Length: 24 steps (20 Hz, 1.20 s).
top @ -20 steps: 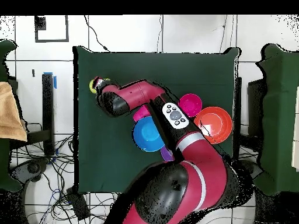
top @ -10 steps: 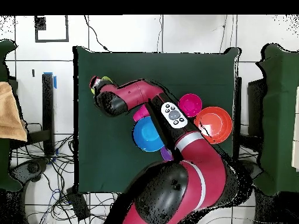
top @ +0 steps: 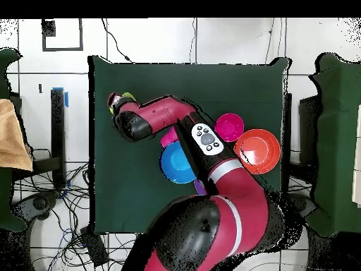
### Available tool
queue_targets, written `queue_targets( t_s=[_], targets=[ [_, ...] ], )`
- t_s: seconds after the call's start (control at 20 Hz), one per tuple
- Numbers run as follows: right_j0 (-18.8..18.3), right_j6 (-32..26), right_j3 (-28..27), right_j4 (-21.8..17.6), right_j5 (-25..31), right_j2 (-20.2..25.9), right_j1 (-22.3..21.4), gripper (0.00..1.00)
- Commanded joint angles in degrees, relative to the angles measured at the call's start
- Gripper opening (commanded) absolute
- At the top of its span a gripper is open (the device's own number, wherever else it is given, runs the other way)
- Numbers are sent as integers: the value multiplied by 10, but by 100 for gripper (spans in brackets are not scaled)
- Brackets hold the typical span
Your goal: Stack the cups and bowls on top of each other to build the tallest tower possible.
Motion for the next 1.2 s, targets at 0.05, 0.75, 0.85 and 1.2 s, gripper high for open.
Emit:
queue_targets(
  t_s=[0.05,0.75,0.85,1.2],
  targets=[
    [55,-59,-9,-63,62,-102,-31,0],
    [58,-86,-15,-23,76,-102,-34,0],
    [57,-87,-14,-23,75,-102,-35,0],
    [45,-100,-11,-21,76,-91,-30,0]
  ],
)
